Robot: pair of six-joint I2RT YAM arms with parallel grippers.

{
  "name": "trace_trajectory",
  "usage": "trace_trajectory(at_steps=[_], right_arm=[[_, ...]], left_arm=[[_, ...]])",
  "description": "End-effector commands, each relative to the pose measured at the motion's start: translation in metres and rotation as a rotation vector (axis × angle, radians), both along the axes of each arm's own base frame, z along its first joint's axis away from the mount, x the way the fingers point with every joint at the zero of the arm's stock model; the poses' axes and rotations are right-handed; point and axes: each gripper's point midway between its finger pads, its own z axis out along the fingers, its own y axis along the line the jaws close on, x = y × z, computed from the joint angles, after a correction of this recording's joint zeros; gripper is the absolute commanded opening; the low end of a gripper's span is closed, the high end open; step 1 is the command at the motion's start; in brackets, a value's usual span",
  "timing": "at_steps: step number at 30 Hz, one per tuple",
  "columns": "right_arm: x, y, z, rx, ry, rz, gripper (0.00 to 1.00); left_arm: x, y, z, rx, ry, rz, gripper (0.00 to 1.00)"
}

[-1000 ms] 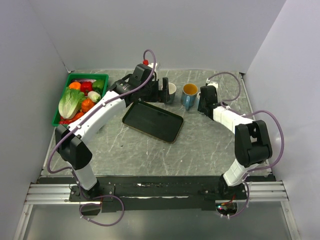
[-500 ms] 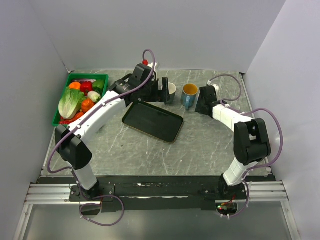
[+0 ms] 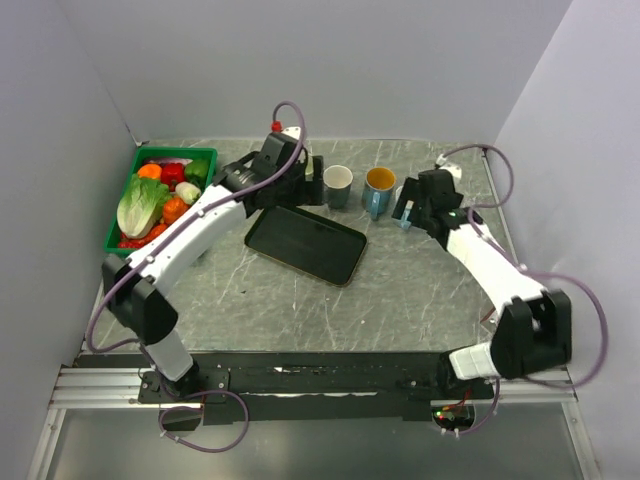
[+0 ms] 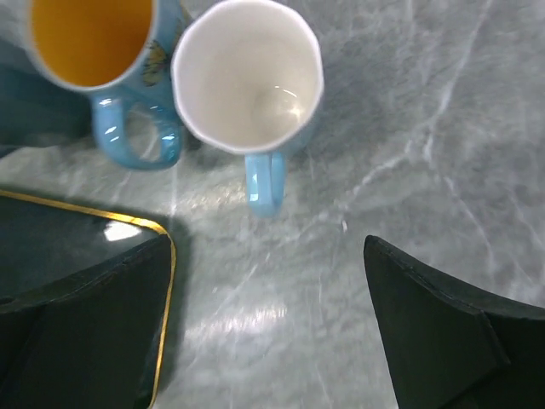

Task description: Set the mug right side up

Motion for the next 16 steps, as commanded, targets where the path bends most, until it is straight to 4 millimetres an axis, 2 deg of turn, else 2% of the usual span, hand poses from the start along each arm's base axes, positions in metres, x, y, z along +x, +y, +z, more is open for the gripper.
trace_trajectory(at_steps=[1,2,3,4,5,7,11,16], right_arm=[[-0.045,-0.019,0.028,0.017,0.003,-0.068,1.00],[-0.054,-0.023,0.042,0.031,-0.032,-0.081,1.00],[-0.059,-0.026,0.048,0.039,-0.044,-0.089,1.00],[-0.070,-0.031,0.058,0.048,-0.058,-0.103,1.00],[-0.073,-0.034,0.063,0.057,-0.071,-0.115,1.00],[-0.083,-0.040,0.080,0.069,-0.102,-0.138,1.00],[-0.090,-0.045,0.107,0.083,-0.152,-0.149,1.00],[-0.095,-0.046,0.127,0.095,-0.205,-0.148,1.00]], left_arm=[[-0.016,0.056,0.050,0.025,-0.143,0.159,0.96],[-0.021,0.064,0.044,0.035,-0.142,0.180,0.96],[-0.022,0.074,0.049,0.044,-0.170,0.214,0.96],[-0.028,0.083,0.066,0.012,-0.220,0.233,0.96],[-0.032,0.089,0.061,0.020,-0.221,0.244,0.96],[-0.040,0.102,0.076,0.000,-0.269,0.278,0.96],[-0.051,0.113,0.080,-0.013,-0.293,0.286,0.96],[-0.063,0.118,0.095,-0.072,-0.350,0.267,0.96]])
